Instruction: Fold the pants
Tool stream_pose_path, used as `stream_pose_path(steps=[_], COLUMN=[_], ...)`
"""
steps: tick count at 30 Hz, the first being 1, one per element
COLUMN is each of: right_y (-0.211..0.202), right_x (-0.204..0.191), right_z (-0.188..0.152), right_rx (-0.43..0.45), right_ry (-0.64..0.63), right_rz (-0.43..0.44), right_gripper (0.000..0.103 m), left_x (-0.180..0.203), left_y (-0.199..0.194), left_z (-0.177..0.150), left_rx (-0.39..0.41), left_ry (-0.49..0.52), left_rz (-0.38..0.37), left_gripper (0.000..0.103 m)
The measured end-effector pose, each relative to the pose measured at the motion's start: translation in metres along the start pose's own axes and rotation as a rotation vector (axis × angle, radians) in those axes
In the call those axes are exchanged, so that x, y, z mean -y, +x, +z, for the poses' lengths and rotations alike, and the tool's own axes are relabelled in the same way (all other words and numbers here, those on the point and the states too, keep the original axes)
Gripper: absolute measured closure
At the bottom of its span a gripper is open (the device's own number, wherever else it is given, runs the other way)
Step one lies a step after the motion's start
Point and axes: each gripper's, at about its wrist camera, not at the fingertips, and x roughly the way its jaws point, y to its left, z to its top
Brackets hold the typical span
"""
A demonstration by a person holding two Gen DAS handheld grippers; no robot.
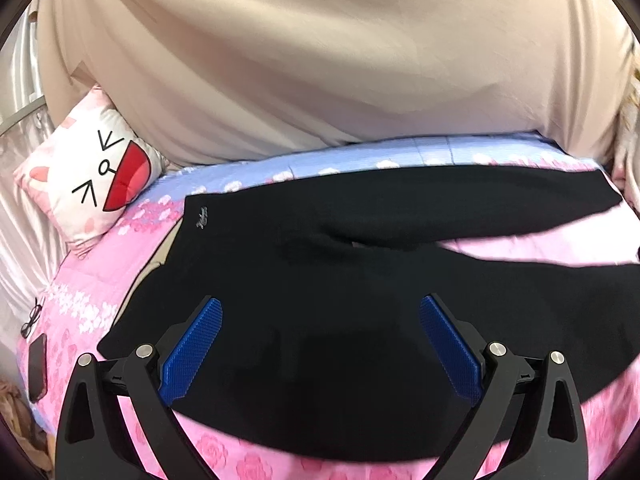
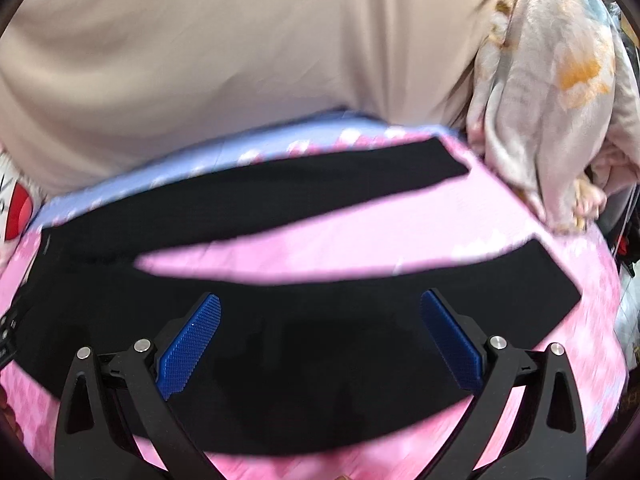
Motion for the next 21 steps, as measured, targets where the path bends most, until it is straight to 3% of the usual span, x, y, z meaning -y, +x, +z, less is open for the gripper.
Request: stream_pose_path(steps=[2, 7, 10, 16, 21], right_y=[0.021, 0.11, 0.168, 0.247, 0.294], right_x=[0.031, 0.116, 0.152, 0.188, 0.186], right_z=[0.027, 0.093, 0.124, 0.152, 0.152], right_rx=[0.044, -0.018, -0.081, -0.171, -0.258], right_ry=[-0.005, 0.006, -0.043, 0.001, -0.033], right_rz=[-0.009, -0.071, -0.083, -0.009, -0.022], right_gripper=[0.005, 0.005, 0.005, 0.005, 0.005], left_x=[-0.003, -0.015, -0.013, -0.025, -0.08], left_y=[0.003, 0.013, 0.023, 0.062, 0.108], left_z=[0.008, 0.033, 0.043, 0.06, 0.079], left_rx=[0.019, 0.103, 0.115, 0.002, -0.085], left_ry=[-0.018, -0.09, -0.051, -0.027, -0.123], left_rz=[-0.004, -0.018, 0.005, 0.064, 0.048], left_gripper=[0.005, 0.005, 0.006, 0.005, 0.005])
